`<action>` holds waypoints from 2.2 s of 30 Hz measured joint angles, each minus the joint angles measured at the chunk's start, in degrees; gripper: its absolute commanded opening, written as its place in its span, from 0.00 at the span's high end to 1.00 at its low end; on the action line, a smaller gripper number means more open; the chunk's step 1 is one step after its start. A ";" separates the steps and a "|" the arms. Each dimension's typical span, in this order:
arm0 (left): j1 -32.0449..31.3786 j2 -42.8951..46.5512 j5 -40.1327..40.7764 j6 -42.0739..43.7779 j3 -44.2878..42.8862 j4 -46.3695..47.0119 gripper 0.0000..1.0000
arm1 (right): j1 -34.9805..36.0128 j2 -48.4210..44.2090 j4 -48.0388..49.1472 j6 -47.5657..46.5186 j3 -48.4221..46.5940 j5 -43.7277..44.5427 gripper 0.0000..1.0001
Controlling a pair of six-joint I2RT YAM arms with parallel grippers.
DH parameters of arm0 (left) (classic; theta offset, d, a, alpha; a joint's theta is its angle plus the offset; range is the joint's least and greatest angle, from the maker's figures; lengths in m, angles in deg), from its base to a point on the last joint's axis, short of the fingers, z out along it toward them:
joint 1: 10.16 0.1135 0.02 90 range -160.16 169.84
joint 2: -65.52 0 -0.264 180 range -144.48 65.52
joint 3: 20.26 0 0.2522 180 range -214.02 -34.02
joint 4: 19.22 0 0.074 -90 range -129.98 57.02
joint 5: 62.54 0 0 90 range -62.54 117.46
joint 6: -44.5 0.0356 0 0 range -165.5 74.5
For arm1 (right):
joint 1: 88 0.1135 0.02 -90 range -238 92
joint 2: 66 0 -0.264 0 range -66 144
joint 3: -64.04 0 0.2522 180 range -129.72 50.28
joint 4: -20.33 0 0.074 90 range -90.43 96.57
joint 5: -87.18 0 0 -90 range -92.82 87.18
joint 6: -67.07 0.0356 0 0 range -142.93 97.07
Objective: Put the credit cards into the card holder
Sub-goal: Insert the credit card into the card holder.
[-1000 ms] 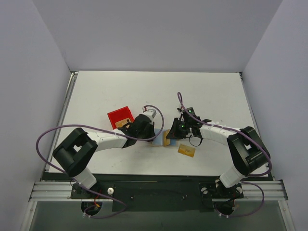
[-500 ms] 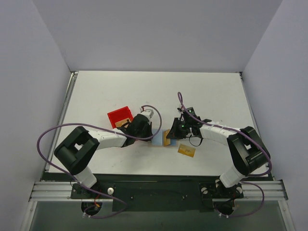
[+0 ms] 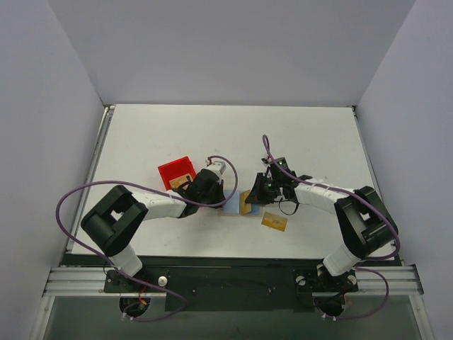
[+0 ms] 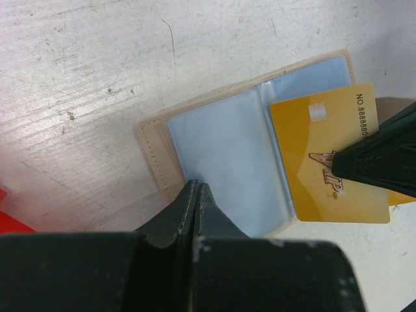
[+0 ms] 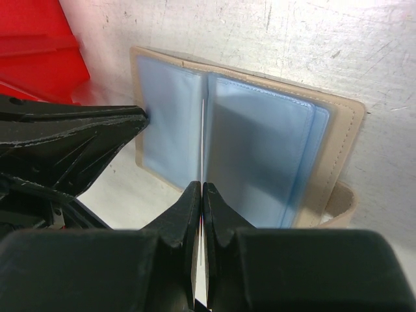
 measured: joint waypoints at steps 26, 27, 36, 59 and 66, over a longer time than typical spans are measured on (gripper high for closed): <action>0.00 0.02 -0.17 -0.09 1.38 2.64 1.00 | -1.88 1.86 8.39 3.45 3.34 -6.10 1.00; 0.00 0.00 -0.17 -0.09 1.38 2.64 1.00 | -1.92 1.88 8.46 3.48 3.37 -6.14 1.00; 0.00 0.02 -0.20 -0.09 1.38 2.64 1.00 | -2.56 1.75 8.59 3.48 3.87 -6.16 1.00; 0.00 0.00 -0.20 -0.07 1.38 2.64 1.00 | -3.76 1.25 8.85 4.61 4.83 -6.64 1.00; 0.00 0.00 -0.20 -0.09 1.38 2.64 1.00 | -3.76 1.20 9.09 4.79 4.83 -6.69 1.00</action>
